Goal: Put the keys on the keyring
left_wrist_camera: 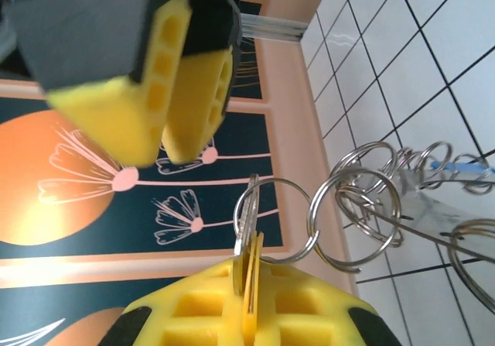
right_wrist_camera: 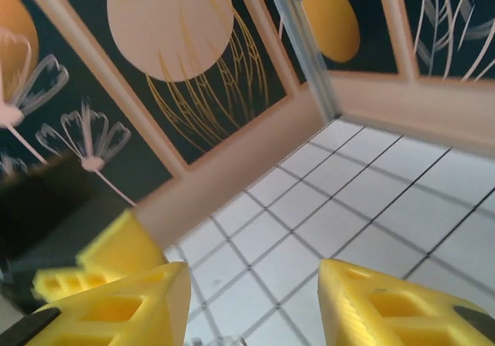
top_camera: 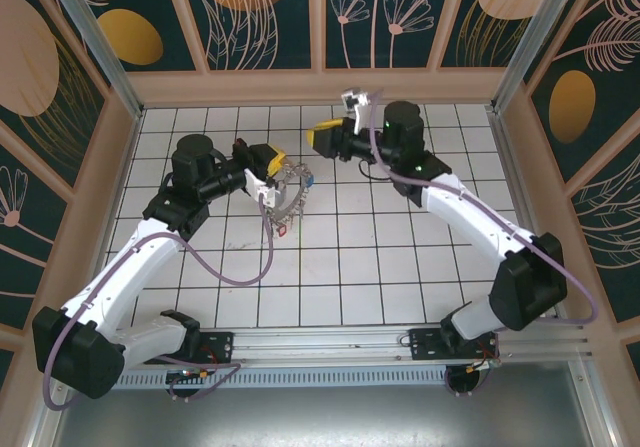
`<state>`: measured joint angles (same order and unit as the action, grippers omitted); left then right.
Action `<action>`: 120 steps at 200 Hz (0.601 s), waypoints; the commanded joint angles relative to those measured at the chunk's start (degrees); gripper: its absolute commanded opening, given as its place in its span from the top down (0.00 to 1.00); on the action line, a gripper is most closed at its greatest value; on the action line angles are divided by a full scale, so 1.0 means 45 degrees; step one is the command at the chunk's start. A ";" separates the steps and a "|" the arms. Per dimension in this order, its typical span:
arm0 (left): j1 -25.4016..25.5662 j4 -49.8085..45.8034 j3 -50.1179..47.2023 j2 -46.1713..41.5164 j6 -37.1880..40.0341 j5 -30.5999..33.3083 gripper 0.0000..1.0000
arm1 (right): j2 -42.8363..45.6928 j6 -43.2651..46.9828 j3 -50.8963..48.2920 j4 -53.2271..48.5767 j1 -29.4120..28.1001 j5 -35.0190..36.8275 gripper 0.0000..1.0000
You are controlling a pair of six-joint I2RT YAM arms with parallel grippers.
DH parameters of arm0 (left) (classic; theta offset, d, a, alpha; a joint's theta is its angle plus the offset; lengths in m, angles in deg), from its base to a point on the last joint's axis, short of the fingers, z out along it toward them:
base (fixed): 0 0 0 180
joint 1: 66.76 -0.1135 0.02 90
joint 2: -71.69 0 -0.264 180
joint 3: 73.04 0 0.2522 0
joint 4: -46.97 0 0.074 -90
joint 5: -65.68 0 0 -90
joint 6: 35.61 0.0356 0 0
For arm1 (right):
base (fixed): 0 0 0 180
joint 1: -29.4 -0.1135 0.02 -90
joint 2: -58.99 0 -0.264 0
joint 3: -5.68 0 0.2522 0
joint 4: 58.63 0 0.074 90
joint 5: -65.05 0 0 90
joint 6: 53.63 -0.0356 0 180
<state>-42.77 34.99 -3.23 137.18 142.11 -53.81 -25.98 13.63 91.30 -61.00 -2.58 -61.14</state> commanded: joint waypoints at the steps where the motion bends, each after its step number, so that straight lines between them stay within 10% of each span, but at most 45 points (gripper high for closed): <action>1: 0.0060 0.1277 0.0211 -0.0085 0.0477 -0.0353 1.00 | -0.0347 -0.4267 0.0761 -0.1984 -0.0238 -0.1433 0.53; 120: 0.0077 0.1892 0.0005 0.0094 0.0504 -0.0183 1.00 | -0.0591 -0.7759 0.1279 -0.1522 -0.0436 -0.3673 0.58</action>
<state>-42.72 39.86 -3.25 137.90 143.36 -53.83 -28.30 -18.52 96.06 -70.74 -4.73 -73.71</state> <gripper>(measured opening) 0.069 0.419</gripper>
